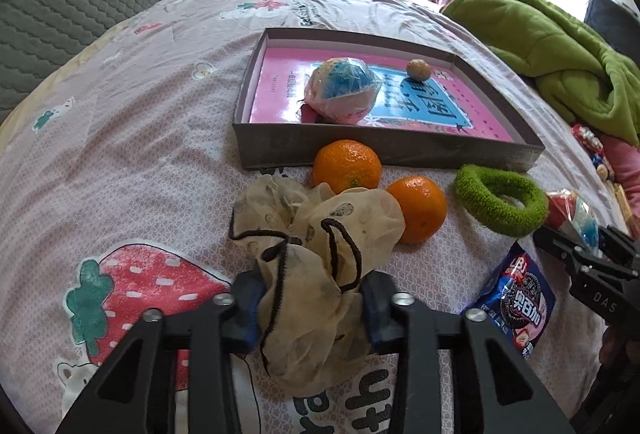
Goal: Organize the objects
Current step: 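Grasp the second Kinder egg with right tool while left tool grasps the beige mesh pouf, then carry the mesh pouf with left tool while right tool carries the egg toward the tray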
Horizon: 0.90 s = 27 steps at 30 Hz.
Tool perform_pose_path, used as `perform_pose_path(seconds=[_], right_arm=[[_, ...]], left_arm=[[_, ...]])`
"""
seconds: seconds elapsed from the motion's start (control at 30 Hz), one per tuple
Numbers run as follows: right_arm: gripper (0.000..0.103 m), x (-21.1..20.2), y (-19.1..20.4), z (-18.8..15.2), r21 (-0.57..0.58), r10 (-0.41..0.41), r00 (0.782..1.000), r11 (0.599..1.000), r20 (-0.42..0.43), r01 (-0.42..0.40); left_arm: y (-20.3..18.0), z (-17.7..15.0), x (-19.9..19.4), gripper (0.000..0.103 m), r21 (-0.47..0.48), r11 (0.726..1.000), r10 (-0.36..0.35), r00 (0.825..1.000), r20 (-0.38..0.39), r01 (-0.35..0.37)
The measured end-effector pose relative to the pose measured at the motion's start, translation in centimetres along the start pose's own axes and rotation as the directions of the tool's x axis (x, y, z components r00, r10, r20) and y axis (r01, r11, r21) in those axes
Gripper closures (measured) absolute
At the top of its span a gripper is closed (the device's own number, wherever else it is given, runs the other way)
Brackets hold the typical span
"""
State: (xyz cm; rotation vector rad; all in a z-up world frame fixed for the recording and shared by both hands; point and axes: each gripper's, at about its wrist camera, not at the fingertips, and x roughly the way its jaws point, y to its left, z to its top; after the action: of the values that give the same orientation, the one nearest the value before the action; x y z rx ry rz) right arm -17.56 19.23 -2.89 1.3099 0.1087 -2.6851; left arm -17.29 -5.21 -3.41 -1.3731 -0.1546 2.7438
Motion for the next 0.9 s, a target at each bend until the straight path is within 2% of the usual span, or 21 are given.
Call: perform_pose_path(seconds=[0.1,0.3,0.53,0.9], right_arm=[[0.053,-0.2,0.1,0.0,0.0,0.002,1.0,1.0,0.005,-0.002],[0.053,-0.9,0.2,0.1,0.001,0.007,1.0,1.0,0.015,-0.007],[0.053,-2.0,0.0,0.2,0.005,0.006,0.999,1.0,0.031,-0.006],[0.053,-3.6,0.5,0.4,-0.003,0.02,0.998,1.0,0.053,-0.02]], left_arm=[[0.3,0.0,-0.1,0.08,-0.017,1.0,-0.014,1.0,0.005,0.014],[0.0,-0.4,-0.7,0.086,-0.007,1.0,-0.021,1.0,0.019,0.021],[-0.5,-0.7,-2.0,0.086,0.005,0.999,-0.038,0.999,0.036,0.038],[-0.4,-0.7,-3.4,0.086,-0.002,1.0,-0.025,0.999,0.045,0.025]])
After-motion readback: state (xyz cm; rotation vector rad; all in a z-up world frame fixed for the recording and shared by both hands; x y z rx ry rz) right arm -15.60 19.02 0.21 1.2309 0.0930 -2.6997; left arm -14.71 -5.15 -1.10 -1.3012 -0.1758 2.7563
